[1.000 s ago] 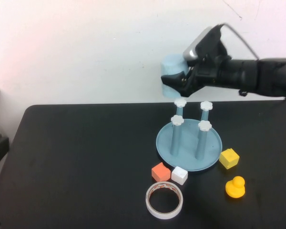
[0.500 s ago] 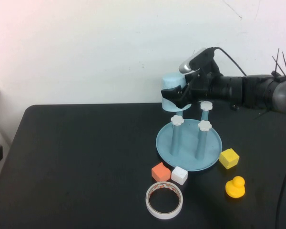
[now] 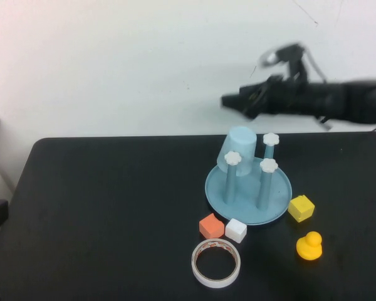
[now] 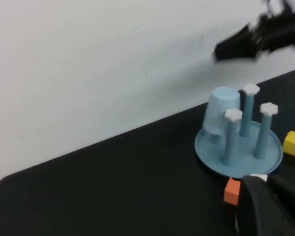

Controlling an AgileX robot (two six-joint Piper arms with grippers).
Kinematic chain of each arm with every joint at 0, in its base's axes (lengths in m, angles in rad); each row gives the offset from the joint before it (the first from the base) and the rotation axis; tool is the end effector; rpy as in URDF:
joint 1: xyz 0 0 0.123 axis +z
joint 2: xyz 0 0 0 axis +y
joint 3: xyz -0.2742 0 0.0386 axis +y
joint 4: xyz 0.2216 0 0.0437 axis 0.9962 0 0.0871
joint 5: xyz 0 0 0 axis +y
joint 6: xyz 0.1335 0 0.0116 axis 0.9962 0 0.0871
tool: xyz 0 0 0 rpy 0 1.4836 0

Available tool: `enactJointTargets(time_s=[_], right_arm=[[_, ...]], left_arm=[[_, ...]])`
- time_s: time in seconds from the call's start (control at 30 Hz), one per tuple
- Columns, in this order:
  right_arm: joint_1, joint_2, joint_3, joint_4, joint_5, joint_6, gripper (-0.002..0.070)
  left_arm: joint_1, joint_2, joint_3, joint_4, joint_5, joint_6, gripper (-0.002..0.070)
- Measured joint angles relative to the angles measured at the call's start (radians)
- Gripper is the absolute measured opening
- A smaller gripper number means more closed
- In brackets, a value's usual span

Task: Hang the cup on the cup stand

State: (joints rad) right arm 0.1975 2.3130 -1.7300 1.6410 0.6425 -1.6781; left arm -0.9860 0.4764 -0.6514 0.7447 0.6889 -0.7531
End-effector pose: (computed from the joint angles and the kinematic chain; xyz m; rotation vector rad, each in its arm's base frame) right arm 0.4940 0.1806 0.1674 -0.6198 1.9000 0.7561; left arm 0.1038 -0.0521 0.3309 0.4683 1.7807 -0.3765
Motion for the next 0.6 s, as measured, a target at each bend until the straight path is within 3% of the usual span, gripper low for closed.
enactJointTargets(time_s=[0.13,0.2,0.4,0.6], right_arm=[[-0.09,-0.115,0.0,-0.135,0.267,0.144,0.0158],[-0.14,-0.163,0.0,-0.163,0.432,0.168,0.0075],[-0.268,-0.372,0.109,-0.275,0.529,0.265,0.0012],[-0.353,-0.674,0.379,-0.287,0.546,0.184,0.0008]], left_arm=[[0.0,0.0,0.0,0.018,0.019,0.028,-0.0001],[0.0,-0.002,0.006,0.05,0.03,0.04,-0.0001],[0.0,-0.063,0.091,0.125,0.033,-0.021,-0.0001],[0.0,-0.156,0.145,0.14,0.06,-0.052,-0.0001]])
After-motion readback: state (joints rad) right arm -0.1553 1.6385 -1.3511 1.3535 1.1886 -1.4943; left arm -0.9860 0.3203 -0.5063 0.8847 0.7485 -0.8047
